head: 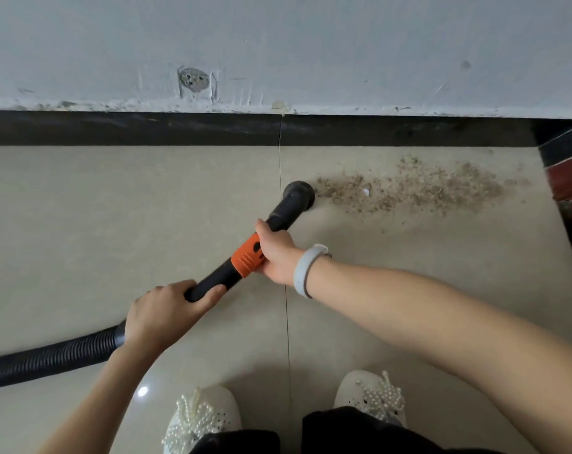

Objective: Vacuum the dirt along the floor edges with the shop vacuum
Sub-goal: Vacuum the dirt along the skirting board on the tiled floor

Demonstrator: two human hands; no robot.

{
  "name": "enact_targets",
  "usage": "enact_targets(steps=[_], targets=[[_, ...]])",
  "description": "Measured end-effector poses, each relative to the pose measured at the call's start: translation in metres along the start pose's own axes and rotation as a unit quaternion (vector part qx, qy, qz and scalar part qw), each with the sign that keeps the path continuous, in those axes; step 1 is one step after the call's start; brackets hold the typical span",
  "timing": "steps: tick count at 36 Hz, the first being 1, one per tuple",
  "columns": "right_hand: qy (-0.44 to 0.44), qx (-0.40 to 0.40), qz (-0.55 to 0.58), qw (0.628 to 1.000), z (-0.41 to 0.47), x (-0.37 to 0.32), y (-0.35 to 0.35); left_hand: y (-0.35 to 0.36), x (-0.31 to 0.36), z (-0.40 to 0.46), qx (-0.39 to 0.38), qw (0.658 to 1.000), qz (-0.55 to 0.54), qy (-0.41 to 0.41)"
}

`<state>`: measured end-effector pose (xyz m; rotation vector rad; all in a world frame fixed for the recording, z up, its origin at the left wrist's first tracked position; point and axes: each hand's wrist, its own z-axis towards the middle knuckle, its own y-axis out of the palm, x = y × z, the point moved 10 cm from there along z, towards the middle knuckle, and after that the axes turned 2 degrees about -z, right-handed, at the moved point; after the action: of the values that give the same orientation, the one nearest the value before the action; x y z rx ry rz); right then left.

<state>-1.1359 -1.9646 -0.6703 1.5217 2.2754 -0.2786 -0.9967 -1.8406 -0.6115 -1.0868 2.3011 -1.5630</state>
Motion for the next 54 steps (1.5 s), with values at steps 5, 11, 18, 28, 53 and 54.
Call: enact_targets(steps=[5, 11, 18, 28, 53, 54], targets=[[-0.023, -0.028, -0.015, 0.999, 0.004, -0.047, 0.020, -0.019, 0.007, 0.027, 0.010, 0.999, -0.019, -0.024], [-0.051, -0.016, -0.032, 0.998, 0.007, -0.088, 0.014, -0.031, 0.020, 0.055, 0.014, 0.999, -0.027, -0.033], [-0.042, 0.014, -0.038, 0.998, 0.008, -0.068, -0.002, -0.026, 0.035, 0.043, -0.007, 1.000, -0.013, -0.010], [0.003, 0.092, 0.055, 0.994, 0.001, 0.036, -0.048, 0.025, 0.035, -0.004, -0.077, 0.993, 0.041, 0.078], [-0.035, 0.106, 0.061, 0.992, -0.011, 0.003, -0.065, 0.030, 0.062, -0.003, -0.016, 0.995, 0.058, 0.076], [-0.040, 0.104, 0.046, 0.993, -0.008, -0.001, -0.059, 0.026, 0.059, -0.002, -0.011, 0.996, 0.055, 0.070]])
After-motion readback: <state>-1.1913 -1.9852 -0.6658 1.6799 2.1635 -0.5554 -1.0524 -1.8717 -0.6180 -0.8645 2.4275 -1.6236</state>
